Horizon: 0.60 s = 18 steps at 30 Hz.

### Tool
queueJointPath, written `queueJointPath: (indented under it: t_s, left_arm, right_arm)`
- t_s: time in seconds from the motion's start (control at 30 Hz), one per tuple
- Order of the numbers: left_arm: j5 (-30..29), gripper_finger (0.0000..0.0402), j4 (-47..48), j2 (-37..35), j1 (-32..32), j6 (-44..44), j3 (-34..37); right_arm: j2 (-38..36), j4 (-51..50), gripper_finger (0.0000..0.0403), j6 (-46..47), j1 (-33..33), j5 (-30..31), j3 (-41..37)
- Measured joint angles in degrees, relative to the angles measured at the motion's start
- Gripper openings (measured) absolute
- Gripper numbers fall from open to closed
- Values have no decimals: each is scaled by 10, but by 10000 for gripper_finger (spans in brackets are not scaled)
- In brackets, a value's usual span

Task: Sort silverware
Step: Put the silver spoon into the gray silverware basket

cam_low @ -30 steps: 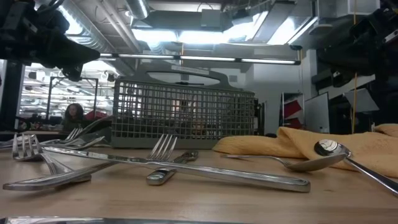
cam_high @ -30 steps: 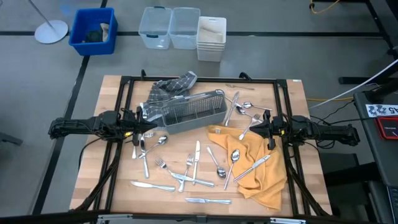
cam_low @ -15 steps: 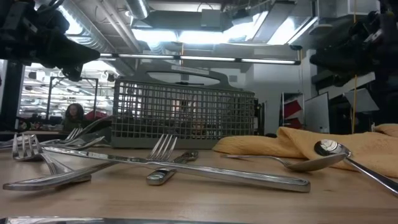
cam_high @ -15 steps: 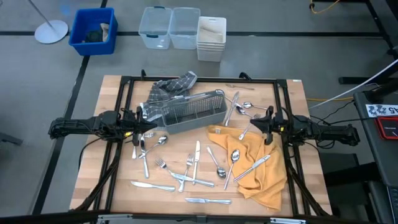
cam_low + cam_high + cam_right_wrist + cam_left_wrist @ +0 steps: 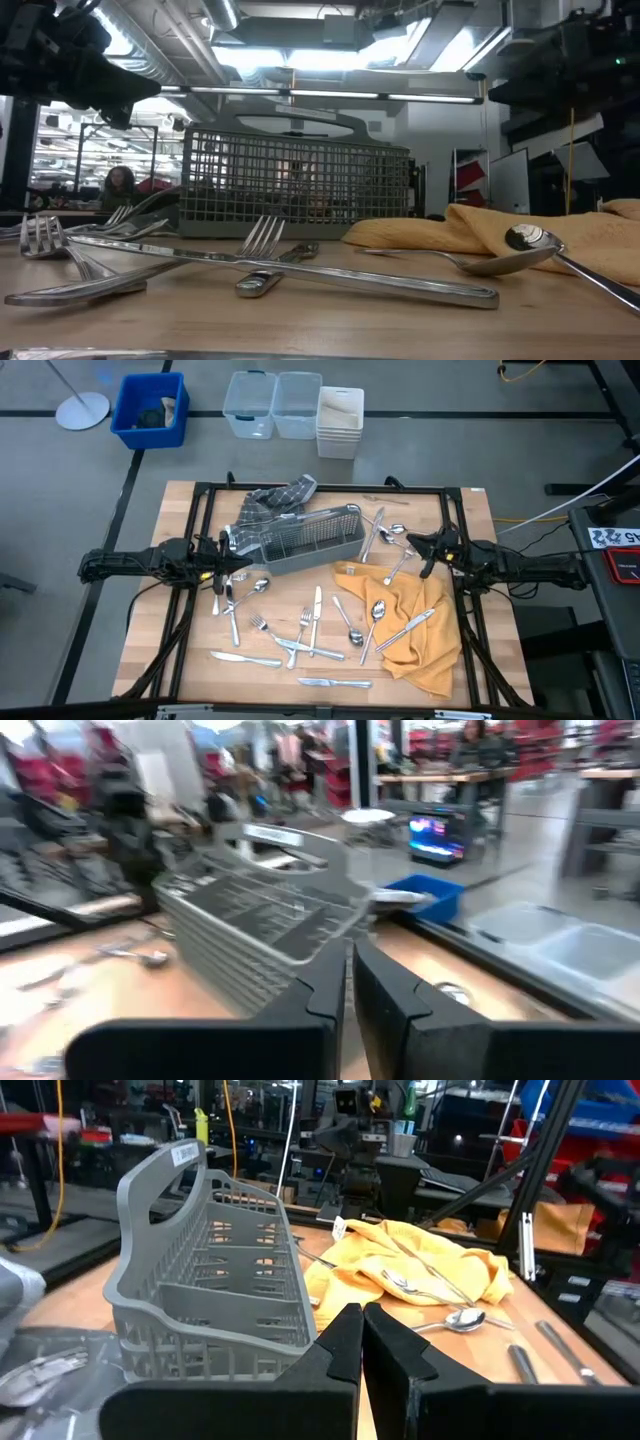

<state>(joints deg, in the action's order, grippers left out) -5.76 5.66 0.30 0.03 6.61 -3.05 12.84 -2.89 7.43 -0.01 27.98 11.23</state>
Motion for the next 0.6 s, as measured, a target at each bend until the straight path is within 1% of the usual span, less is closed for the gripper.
queueJointPath:
  t_s: [0.13,0.33,0.47,0.6]
  left_arm:
    - [0,0,-2,0,0,-11,0]
    - [0,0,-2,0,0,-11,0]
    - [0,0,-2,0,0,-11,0]
    - [0,0,-3,0,0,-11,0]
  right_arm:
    - [64,-57,28,-1,0,38,64]
    - [153,-161,35,3,0,53,165]
    - [205,-245,67,33,-5,76,221]
    - [246,-304,108,60,-42,78,249]
